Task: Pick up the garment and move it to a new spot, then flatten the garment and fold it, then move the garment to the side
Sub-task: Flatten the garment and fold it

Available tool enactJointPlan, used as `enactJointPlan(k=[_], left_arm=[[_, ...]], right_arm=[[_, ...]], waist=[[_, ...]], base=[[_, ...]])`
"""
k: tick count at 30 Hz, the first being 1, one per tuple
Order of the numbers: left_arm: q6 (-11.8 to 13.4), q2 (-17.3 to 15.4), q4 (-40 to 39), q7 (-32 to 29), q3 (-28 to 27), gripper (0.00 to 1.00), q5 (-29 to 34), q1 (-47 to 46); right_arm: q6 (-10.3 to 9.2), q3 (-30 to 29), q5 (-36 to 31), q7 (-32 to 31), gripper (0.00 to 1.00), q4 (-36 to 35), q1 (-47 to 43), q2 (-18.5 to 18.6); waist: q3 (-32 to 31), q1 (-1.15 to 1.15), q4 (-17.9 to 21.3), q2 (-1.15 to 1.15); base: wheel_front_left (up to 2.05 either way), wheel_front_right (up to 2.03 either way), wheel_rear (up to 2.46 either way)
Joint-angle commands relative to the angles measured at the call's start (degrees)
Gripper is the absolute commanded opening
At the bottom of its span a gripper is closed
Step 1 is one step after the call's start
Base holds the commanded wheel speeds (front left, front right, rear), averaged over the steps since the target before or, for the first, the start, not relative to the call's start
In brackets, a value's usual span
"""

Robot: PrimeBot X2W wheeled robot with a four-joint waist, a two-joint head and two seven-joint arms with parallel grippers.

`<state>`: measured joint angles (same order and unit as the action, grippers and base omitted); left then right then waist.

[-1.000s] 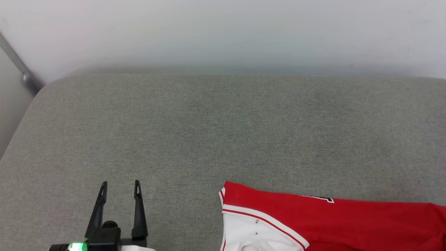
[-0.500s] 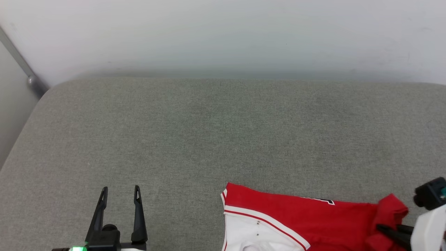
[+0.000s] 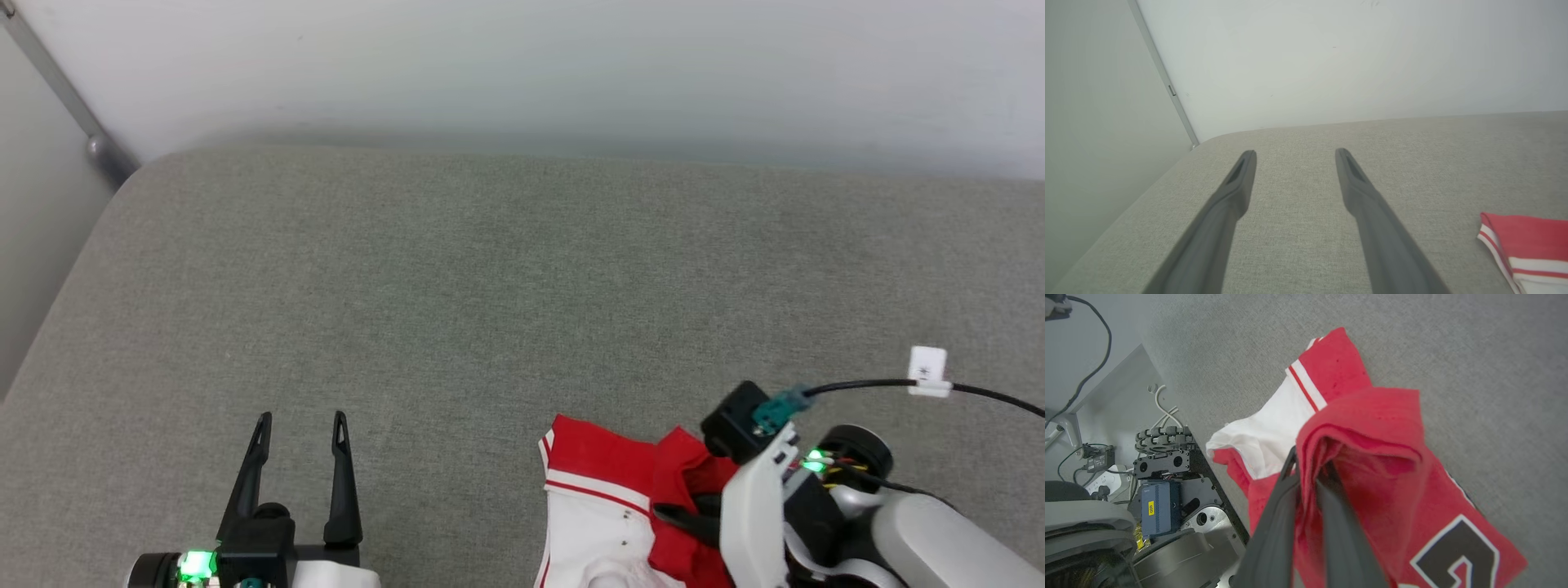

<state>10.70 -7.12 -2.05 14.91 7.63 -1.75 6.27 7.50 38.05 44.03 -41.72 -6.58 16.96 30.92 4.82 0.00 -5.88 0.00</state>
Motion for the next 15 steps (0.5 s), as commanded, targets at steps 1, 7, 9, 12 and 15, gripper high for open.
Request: enactJointPlan(k=[1, 7, 9, 12, 15], left_arm=[[-0.24, 0.2, 0.03, 0.4, 0.07, 1.0, 0.16, -1.1], [-1.01, 1.29, 0.01, 0.4, 0.17, 1.0, 0.38, -2.36], [-1.16, 1.55, 0.19, 0.4, 0.3, 1.0, 0.4, -2.82], [-1.42, 1.8, 0.28, 0.4, 0.26, 1.0, 0.54, -3.22], [-1.49, 2.05, 0.32, 0.4, -0.03, 1.0, 0.59, -2.93]], right_arm=[[-0.03, 2.38, -0.8, 0.47, 0.0, 2.13, 2.67, -1.51], [-0.03, 11.01, -1.93, 3.12, 0.0, 12.82, 9.52, -7.41], [-0.03, 13.66, -2.21, 3.58, 0.0, 17.05, 10.94, -8.08], [-0.03, 17.21, -3.13, 5.56, 0.0, 22.29, 12.65, -8.36], [-0.04, 19.31, -2.13, 7.95, 0.09, 25.3, 13.13, -8.41]], waist=[[0.86, 0.0, -0.77, 0.0], [2.92, 0.0, -2.37, 0.0], [3.49, 0.0, -2.93, 0.0], [3.88, 0.0, -3.41, 0.0], [3.79, 0.0, -3.4, 0.0]], base=[[0.0, 0.0, 0.0], [0.0, 0.0, 0.0], [0.0, 0.0, 0.0], [0.0, 0.0, 0.0], [0.0, 0.0, 0.0]])
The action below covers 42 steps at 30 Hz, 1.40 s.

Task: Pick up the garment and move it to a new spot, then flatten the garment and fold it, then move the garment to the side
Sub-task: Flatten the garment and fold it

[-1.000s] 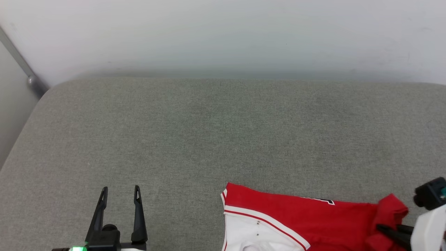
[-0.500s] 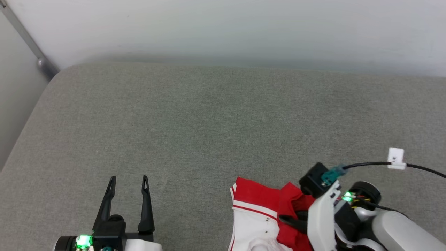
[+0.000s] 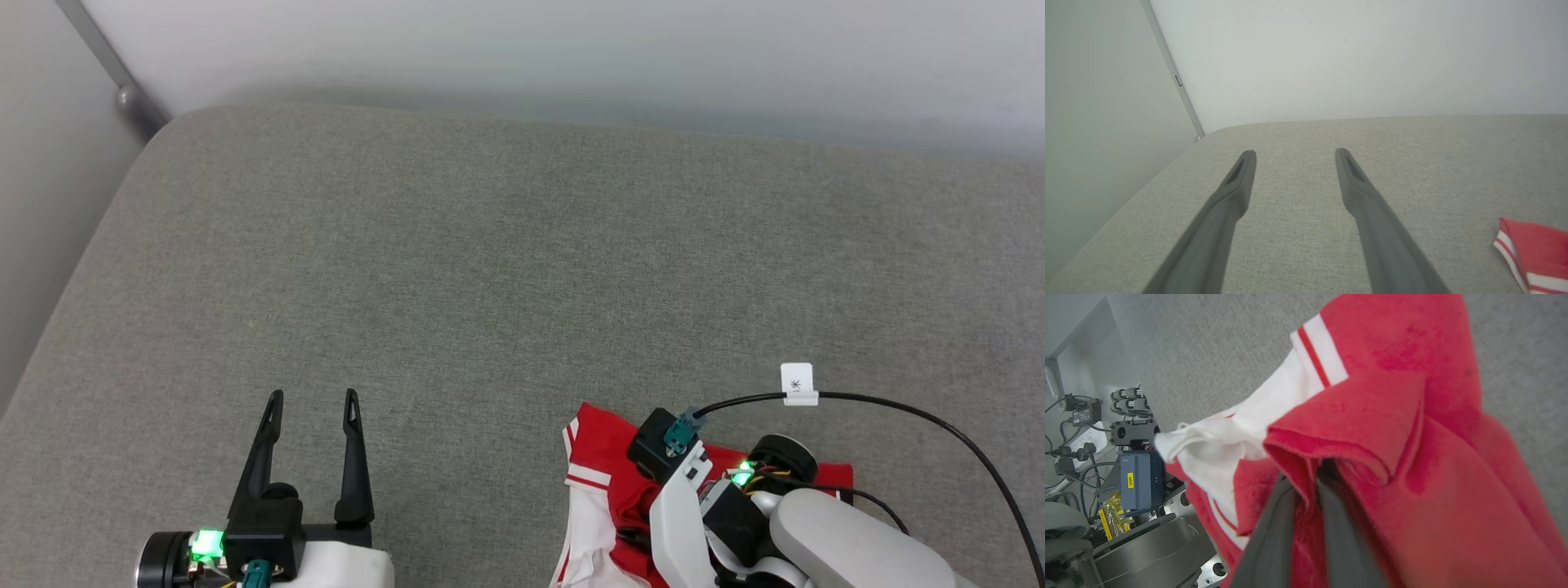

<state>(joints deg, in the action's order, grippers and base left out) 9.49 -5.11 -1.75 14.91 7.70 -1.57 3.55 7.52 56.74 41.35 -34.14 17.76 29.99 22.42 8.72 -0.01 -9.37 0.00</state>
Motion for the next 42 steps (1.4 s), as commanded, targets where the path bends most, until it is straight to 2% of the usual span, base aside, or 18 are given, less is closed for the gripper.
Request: enactJointPlan(k=[1, 2, 3, 9, 12, 15, 23, 29, 36, 42], left_arm=[[-0.27, 0.05, 0.05, 0.4, -0.33, 1.0, 0.39, 0.06], [-0.28, 0.05, 0.08, 0.4, -0.51, 1.0, 0.38, 0.44], [-0.28, 0.05, 0.15, 0.4, -0.79, 1.0, 0.4, 0.81], [-0.68, -0.23, 0.25, 0.4, -1.84, 1.0, 0.37, 2.3], [-0.99, -0.38, 0.06, 0.4, -2.39, 1.0, 0.18, 3.08], [-1.41, -0.48, -0.11, 0.4, -2.96, 1.0, 0.0, 3.5], [-2.32, -0.38, 0.13, 0.4, -3.53, 1.0, 0.38, 4.51], [-3.03, -0.46, 0.18, 0.4, -3.74, 1.0, 0.48, 5.31], [-3.95, -0.08, 0.01, 0.4, -3.53, 1.0, 0.12, 5.84], [-4.52, 0.27, 0.23, 0.4, -3.34, 1.0, 0.01, 6.42]], right_arm=[[-0.07, 0.92, 0.76, 1.39, 0.39, 1.28, 0.33, 0.27], [-0.08, 1.2, 0.77, 2.53, 0.89, 1.29, 0.73, 0.61], [-0.08, 1.51, 0.85, 3.82, 1.0, 0.93, 1.07, 0.97], [-0.07, -0.92, -0.79, 14.24, 1.0, -4.67, 1.92, 4.02], [-0.07, -5.99, -4.22, 20.7, 1.0, -6.36, 1.07, 5.28], [-0.07, -13.93, -9.35, 27.68, 1.0, -6.25, -0.63, 5.06], [-0.07, -38.14, -25.04, 42.55, 1.0, -4.81, -10.5, -2.59], [-0.06, -50.47, -31.19, 48.09, 1.0, -7.19, -19.4, -9.18], [-0.06, -57.64, -33.35, 49.28, 1.0, -12.63, -29.8, -16.19], [-0.06, -59.97, -32.99, 49.28, 1.0, -16.92, -36.06, -18.84]], waist=[[-0.33, 0.01, 0.29, 0.0], [-0.64, 0.01, 0.52, 0.0], [-1.04, 0.01, 0.81, 0.0], [-3.75, 0.01, 3.33, 0.0], [-5.11, 0.01, 4.82, 0.0], [-6.12, 0.01, 6.14, 0.0], [-8.08, 0.01, 8.25, 0.0], [-8.92, 0.01, 8.73, 0.0], [-9.69, 0.01, 8.42, 0.0], [-10.23, 0.01, 7.68, 0.0]], base=[[0.0, 0.0, 0.0], [0.0, 0.0, 0.0], [0.0, 0.0, 0.0], [0.0, 0.0, 0.0], [0.0, 0.0, 0.0], [0.0, 0.0, 0.0], [0.0, 0.0, 0.0], [0.0, 0.0, 0.0], [0.0, 0.0, 0.0], [0.0, 0.0, 0.0]])
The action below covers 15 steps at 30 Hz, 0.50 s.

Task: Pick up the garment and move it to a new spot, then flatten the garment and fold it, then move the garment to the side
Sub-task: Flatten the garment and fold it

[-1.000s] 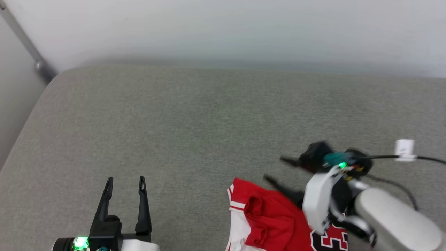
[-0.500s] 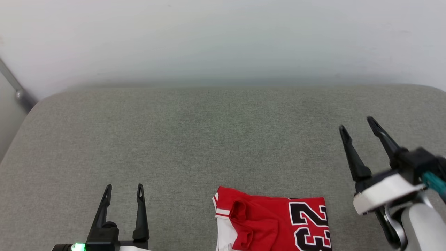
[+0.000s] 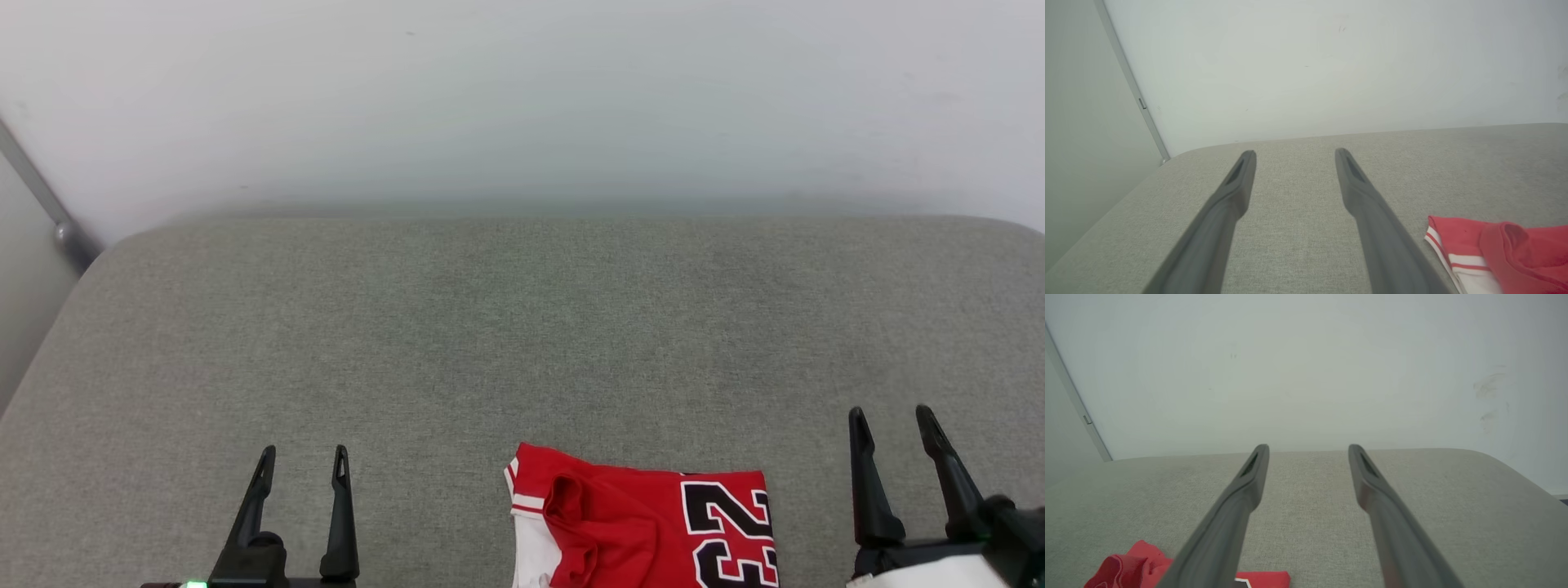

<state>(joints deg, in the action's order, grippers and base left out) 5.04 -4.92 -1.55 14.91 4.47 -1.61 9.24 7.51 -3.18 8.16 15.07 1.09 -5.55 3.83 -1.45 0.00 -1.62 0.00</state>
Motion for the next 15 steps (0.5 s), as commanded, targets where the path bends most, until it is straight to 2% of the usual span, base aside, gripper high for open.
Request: enactJointPlan(k=[1, 11, 15], left_arm=[[-0.2, 0.13, 0.05, 0.4, -0.13, 1.0, 0.02, 0.88], [-0.87, 0.66, -0.32, 0.4, -0.27, 1.0, -0.23, 2.26], [-0.85, 0.87, -0.39, 0.4, -0.33, 1.0, -0.17, 2.33]], right_arm=[[-0.05, -0.38, 0.41, 0.07, 1.0, -0.96, -1.37, -0.45], [-0.05, -0.37, 4.56, 0.1, 1.0, -3.67, -7.42, -1.07], [-0.05, 0.3, 4.24, 0.1, 1.0, -3.63, -7.89, -1.06]], waist=[[-0.15, 0.0, -0.14, 0.0], [-0.68, 0.0, -0.69, 0.0], [-0.65, 0.0, -0.6, 0.0]], base=[[0.0, 0.0, 0.0], [0.0, 0.0, 0.0], [0.0, 0.0, 0.0]])
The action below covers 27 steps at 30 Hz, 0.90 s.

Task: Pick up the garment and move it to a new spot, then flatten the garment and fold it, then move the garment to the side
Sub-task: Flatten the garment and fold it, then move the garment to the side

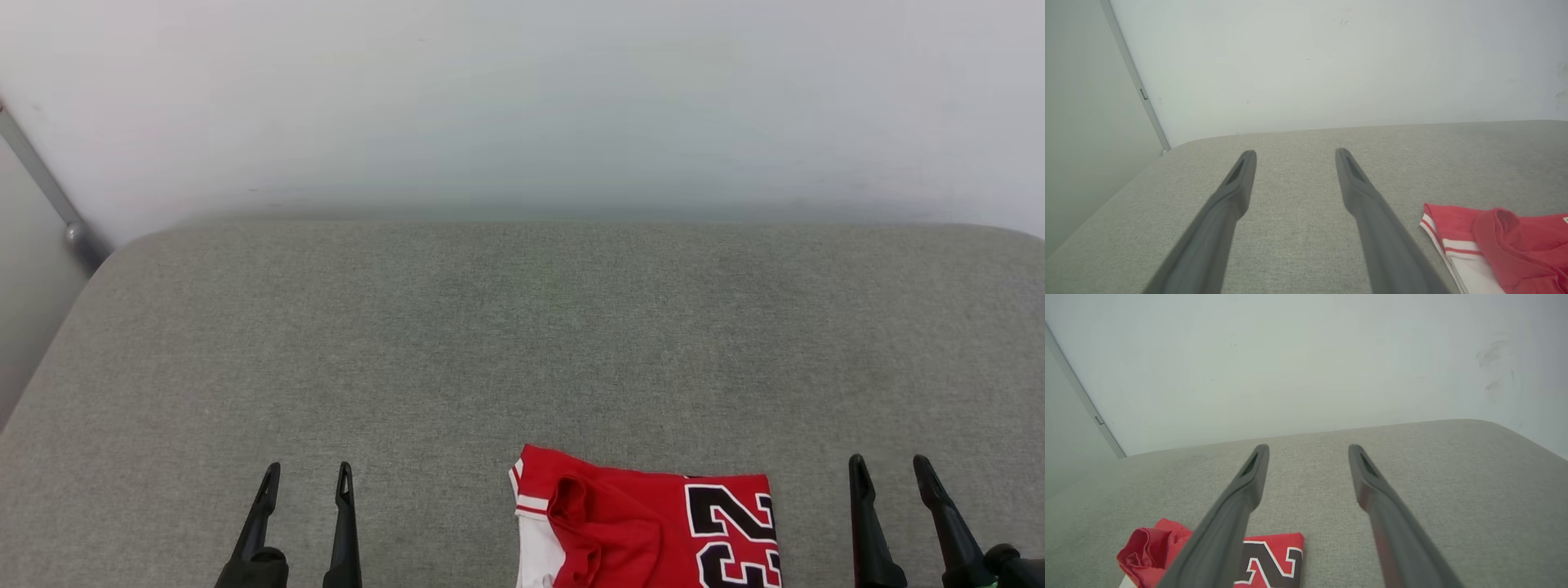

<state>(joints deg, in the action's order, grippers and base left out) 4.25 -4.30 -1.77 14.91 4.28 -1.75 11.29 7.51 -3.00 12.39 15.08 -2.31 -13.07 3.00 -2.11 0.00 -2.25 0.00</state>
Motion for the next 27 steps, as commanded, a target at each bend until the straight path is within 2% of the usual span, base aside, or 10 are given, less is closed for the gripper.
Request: enactJointPlan(k=[1, 7, 11, 17, 20, 22, 27], left_arm=[[-0.08, 0.28, -0.14, 0.4, -0.19, 1.0, -0.02, 0.29], [-0.08, 0.43, 0.03, 0.4, -0.43, 1.0, -0.22, 0.17], [-0.11, 0.57, 0.26, 0.4, -0.67, 1.0, -0.33, -0.08], [-0.47, 0.7, 0.51, 0.4, -0.79, 1.0, -0.13, -0.7], [-0.52, 0.81, 0.48, 0.4, -0.74, 1.0, -0.04, -0.92], [-0.54, 0.85, 0.4, 0.4, -0.78, 1.0, -0.04, -0.92], [-0.72, 0.95, 0.32, 0.4, -0.92, 1.0, -0.01, -0.99]], right_arm=[[-0.05, 0.26, -0.14, 0.09, 1.0, -0.29, -0.39, -0.24], [-0.05, -1.34, -1.21, 0.09, 1.0, -1.88, 3.21, -0.22], [-0.05, -2.3, -5.09, 0.02, 1.0, -4.38, 9.13, -0.08], [-0.05, -0.46, -7.1, -4.14, 1.0, -7.16, 20.1, 5.8], [-0.05, 1.88, -6.5, -10.55, 1.0, -5.88, 24.14, 10.8], [-0.05, 4.05, -3.37, -18.46, 1.0, -3.69, 25.48, 13.19], [-0.05, 10.57, 12.44, -41.53, 1.0, -0.04, 26.0, 21.39]], waist=[[0.04, 0.0, 0.05, 0.0], [0.15, 0.0, 0.19, 0.0], [0.44, 0.0, 0.4, 0.0], [0.81, 0.0, 0.32, 0.0], [1.09, 0.0, 0.1, 0.0], [1.25, 0.0, 0.01, 0.0], [2.12, 0.0, -0.2, 0.0]], base=[[0.0, 0.0, 0.0], [0.0, 0.0, 0.0], [0.0, 0.0, 0.0], [0.0, 0.0, 0.0], [0.0, 0.0, 0.0], [0.0, 0.0, 0.0], [0.0, 0.0, 0.0]])
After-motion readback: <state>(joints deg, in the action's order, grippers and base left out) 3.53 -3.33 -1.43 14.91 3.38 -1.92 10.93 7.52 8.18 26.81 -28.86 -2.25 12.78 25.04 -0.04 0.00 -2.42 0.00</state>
